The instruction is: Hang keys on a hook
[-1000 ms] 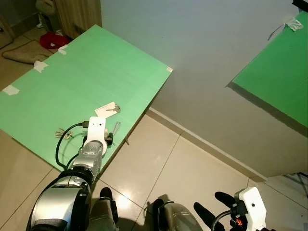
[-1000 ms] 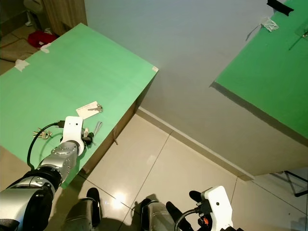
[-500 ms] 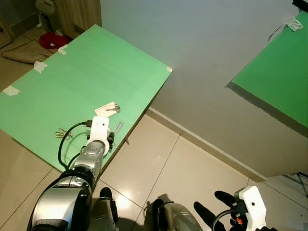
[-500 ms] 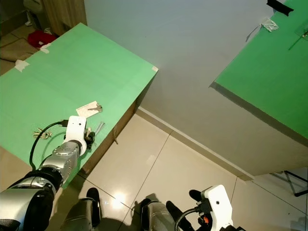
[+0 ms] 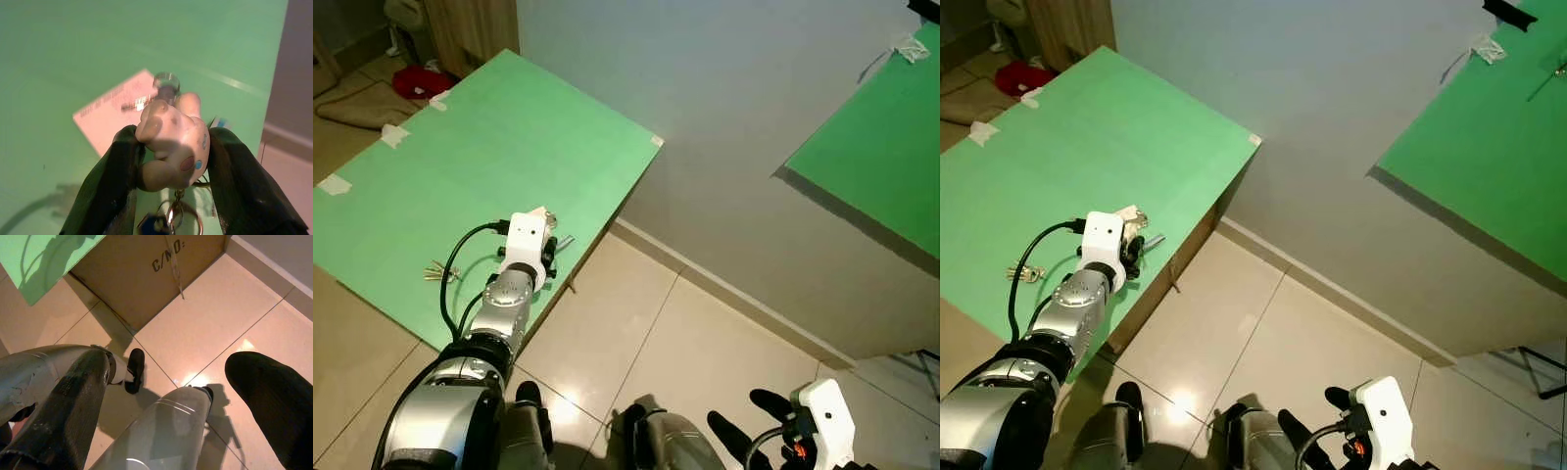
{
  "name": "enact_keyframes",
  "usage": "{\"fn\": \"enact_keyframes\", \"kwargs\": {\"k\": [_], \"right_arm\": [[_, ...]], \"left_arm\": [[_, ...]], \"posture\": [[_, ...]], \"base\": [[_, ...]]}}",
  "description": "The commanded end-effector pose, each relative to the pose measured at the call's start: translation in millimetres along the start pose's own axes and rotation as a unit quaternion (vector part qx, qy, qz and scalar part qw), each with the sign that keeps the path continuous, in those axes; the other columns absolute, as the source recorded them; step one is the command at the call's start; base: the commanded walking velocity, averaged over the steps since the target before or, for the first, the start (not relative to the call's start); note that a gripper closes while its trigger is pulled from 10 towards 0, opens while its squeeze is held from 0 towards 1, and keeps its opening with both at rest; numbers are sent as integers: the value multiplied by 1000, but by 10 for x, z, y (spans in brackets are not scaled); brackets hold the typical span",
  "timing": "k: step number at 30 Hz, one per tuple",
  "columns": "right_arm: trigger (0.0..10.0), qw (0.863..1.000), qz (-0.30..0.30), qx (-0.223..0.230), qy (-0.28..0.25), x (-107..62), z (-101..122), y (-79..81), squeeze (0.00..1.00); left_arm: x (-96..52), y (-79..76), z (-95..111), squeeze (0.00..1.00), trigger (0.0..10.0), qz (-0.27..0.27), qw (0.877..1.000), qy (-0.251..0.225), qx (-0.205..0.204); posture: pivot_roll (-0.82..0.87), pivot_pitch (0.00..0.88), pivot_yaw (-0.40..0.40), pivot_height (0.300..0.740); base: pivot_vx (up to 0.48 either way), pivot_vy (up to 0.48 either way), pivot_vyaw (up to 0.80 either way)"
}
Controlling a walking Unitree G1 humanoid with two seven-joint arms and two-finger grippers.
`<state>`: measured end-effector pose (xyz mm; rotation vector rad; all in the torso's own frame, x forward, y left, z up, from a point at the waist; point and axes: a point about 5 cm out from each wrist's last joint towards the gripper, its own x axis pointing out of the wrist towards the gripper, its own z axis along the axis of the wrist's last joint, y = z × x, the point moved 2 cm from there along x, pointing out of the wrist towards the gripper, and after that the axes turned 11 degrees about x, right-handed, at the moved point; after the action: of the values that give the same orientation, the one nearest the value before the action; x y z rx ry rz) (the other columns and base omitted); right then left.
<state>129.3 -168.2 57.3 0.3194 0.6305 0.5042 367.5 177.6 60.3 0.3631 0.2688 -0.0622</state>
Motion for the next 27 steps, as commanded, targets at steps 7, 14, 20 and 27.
{"fn": "enact_keyframes", "kwargs": {"k": [7, 14, 20, 27], "right_arm": [[10000, 1000, 0, -1, -18, 200, 75, -100, 0], [10000, 992, -75, -21, -104, 410, 364, -322, 0], [10000, 955, -181, -32, -233, 479, 875, -571, 0], [10000, 946, -187, -35, -262, 584, 988, -598, 0]], "left_arm": [[-53, -15, 250, 0, 0, -28, 997, -66, -13], [-106, -22, 564, 0, 0, -68, 991, -113, 1], [-235, -15, 870, 0, 0, -96, 981, -170, 4], [-475, -246, 800, 0, 0, -124, 975, -186, 5]], "posture": [[-255, 215, -155, 740], [-192, 152, -100, 740], [-154, 83, -38, 740], [-107, 44, -19, 740]], "base": [[0, 0, 0], [0, 0, 0], [0, 0, 0], [0, 0, 0]]}}
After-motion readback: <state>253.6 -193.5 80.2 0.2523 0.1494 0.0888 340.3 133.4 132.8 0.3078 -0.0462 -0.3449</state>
